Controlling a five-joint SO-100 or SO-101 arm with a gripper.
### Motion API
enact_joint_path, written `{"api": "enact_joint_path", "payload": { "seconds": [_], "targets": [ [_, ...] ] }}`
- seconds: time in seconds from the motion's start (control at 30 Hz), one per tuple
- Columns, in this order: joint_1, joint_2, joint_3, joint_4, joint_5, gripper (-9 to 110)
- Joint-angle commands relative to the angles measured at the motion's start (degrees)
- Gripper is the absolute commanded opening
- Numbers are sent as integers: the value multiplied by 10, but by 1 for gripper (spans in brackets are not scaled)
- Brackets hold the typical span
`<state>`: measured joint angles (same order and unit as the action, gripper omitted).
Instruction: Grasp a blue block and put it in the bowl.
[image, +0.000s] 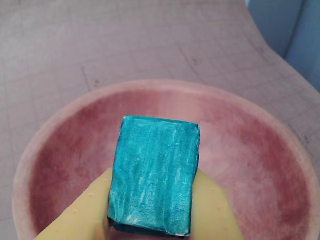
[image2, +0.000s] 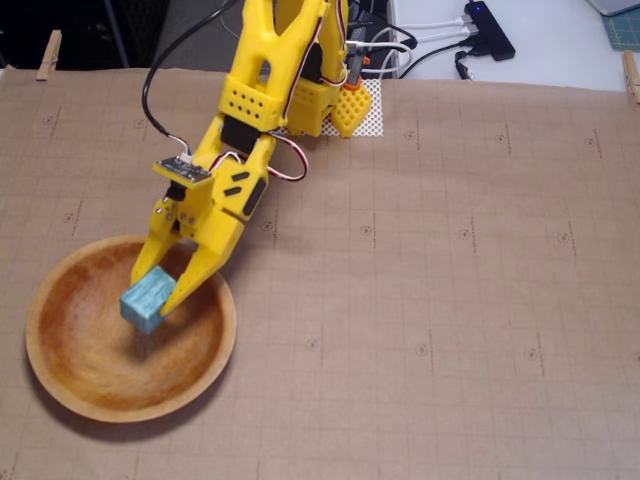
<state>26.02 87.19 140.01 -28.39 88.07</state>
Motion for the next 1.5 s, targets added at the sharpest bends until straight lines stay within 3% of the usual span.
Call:
{"api": "enact_joint_path", "payload": {
  "seconds": [0.0,0.83,1.3,1.47],
  "targets": [
    [-1,-1,-47,-18,-5,-3],
    [-13,-52,-68,-18,-5,-2],
    [-15,-55,-81,-11,-5,33],
    [-19,-54,-78,-11,-5,35]
  ]
}}
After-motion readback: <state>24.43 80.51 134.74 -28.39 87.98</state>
